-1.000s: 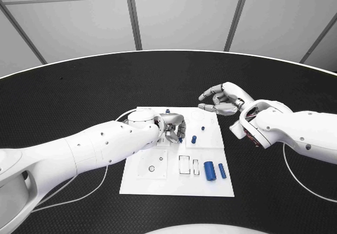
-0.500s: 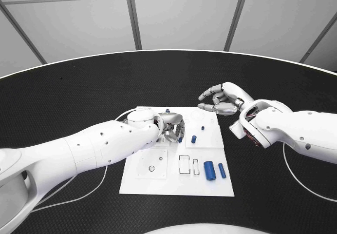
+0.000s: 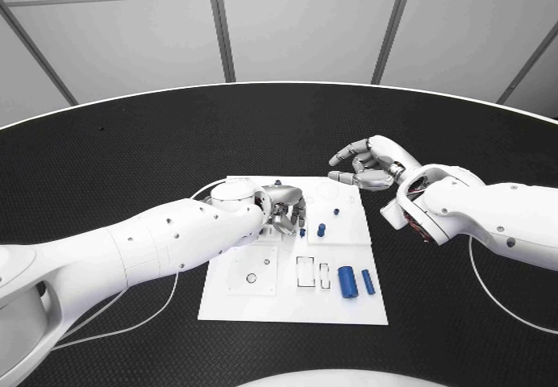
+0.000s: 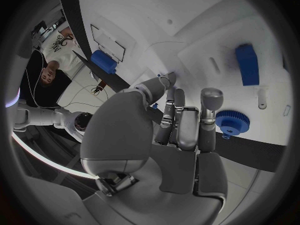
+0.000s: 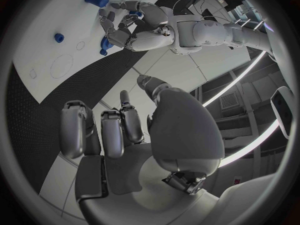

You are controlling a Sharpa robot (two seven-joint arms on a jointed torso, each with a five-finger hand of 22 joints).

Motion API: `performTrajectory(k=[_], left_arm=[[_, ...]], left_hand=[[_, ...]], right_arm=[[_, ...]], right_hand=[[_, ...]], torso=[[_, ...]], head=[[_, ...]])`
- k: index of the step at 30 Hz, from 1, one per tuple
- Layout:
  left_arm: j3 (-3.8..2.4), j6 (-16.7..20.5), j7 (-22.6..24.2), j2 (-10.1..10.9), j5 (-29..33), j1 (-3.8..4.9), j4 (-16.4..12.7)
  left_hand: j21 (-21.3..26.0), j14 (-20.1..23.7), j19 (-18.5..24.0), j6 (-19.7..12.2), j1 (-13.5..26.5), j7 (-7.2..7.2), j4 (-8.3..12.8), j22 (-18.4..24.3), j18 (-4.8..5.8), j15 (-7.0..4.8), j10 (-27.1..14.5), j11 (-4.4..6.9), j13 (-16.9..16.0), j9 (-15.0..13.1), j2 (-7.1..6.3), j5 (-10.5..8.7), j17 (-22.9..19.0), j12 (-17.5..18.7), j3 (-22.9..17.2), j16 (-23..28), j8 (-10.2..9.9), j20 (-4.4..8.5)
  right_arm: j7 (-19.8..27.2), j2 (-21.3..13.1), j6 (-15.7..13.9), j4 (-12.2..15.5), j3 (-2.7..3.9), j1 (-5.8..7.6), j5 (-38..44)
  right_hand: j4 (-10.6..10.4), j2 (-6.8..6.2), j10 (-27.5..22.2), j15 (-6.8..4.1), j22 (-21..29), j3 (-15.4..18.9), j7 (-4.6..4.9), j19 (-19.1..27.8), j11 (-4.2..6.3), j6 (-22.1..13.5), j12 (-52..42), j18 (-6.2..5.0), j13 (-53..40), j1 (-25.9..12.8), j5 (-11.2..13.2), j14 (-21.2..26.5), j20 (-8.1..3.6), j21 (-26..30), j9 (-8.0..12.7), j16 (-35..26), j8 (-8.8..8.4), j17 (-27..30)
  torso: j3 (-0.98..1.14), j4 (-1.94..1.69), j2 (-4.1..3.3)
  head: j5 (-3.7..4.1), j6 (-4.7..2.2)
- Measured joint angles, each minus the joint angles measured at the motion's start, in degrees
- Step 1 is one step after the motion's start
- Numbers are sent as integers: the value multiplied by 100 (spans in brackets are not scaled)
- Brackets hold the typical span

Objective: Assemble the parts on the task board

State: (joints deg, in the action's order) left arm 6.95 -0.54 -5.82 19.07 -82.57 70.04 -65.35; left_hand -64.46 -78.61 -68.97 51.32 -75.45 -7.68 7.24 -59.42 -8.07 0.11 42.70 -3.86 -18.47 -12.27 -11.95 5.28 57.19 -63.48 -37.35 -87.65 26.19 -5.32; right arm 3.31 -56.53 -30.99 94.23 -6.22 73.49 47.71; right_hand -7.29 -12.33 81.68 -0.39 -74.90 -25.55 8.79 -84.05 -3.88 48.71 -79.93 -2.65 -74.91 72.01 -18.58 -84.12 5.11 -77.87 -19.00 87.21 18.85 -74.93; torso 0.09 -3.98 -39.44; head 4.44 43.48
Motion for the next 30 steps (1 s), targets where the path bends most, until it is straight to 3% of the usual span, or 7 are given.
performTrajectory(k=[17,30], left_arm=[[0,479,505,135,59,0,-156],[0,77,606,229,4,0,-245]], left_hand=[[56,-41,-73,-106,-54,2,25,91,1,-41,0,41,-49,23,43,-21,216,-114,69,-21,-89,73],[96,-41,-73,-32,-340,11,312,152,2,-41,42,40,14,17,66,31,297,-80,-409,-21,-110,73]], right_arm=[[1,9,8,-17,0,0,0],[2,17,18,-35,-1,0,0]], right_hand=[[0,0,0,0,0,0,0,0,0,0,0,0,0,0,0,0,0,0,0,0,0,1],[0,0,0,0,0,0,0,0,0,0,0,0,1,0,0,0,0,0,0,0,-1,1]], torso=[[1,1,5],[-1,2,3]], head=[[-4,-2],[-5,-5]])
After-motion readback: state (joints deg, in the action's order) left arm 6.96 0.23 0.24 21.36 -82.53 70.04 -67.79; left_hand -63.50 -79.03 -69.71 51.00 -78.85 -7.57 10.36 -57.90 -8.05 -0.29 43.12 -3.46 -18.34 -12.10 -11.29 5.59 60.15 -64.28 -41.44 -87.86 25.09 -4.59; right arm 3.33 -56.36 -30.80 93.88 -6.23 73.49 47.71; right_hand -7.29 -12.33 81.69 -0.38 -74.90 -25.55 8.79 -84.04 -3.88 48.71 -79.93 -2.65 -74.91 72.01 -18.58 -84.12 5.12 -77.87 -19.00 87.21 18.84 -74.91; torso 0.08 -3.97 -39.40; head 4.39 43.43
